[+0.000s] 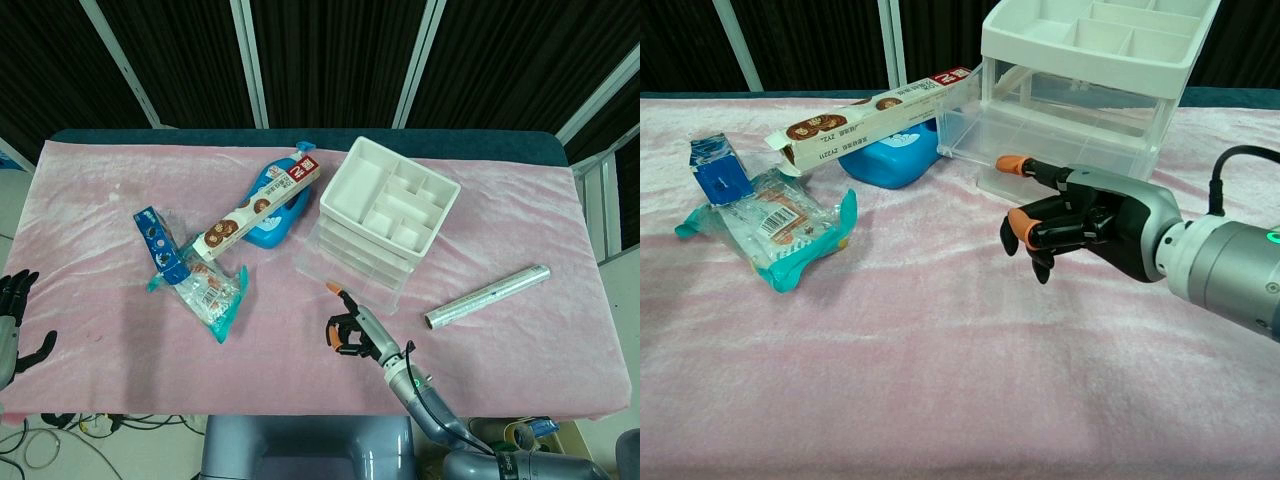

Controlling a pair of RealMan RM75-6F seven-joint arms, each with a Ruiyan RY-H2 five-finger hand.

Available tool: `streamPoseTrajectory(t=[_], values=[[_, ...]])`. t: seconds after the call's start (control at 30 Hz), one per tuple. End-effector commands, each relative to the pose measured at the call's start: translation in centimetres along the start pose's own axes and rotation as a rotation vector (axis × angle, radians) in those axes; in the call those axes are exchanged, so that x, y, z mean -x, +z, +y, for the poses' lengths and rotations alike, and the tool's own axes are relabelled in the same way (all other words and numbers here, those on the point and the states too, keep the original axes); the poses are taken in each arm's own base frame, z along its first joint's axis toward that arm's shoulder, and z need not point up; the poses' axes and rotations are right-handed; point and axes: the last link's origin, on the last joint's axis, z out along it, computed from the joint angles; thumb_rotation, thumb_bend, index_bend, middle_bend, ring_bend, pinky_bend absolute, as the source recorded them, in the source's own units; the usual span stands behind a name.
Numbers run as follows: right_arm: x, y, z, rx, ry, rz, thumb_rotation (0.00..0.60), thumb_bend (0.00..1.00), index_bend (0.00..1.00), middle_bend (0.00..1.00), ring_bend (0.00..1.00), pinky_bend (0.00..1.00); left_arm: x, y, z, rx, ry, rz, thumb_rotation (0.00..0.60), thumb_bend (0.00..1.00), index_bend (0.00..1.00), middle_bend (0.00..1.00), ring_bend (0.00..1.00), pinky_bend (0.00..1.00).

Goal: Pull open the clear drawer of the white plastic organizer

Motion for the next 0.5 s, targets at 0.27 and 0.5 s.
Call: streamPoseTrajectory(t=[0.27, 0.5], values=[[0.3, -1.7, 2.0, 0.062, -0.002, -0.017, 0.6, 0.59, 0.0, 0.65, 0.76, 0.65, 0.0, 0.0, 0.0, 0.002, -0.001, 0.0, 0.6, 0.33, 0.07, 0.04, 0.02, 0.08], [-0.4, -3.7, 3.6, 0.112, -0.023, -0.03, 0.6, 0.59, 0.0, 0.65, 0.76, 0.65, 0.0, 0.0, 0.0, 0.001, 0.001, 0.001, 0.6, 0.33, 0.07, 0.04, 0.02, 0.08]])
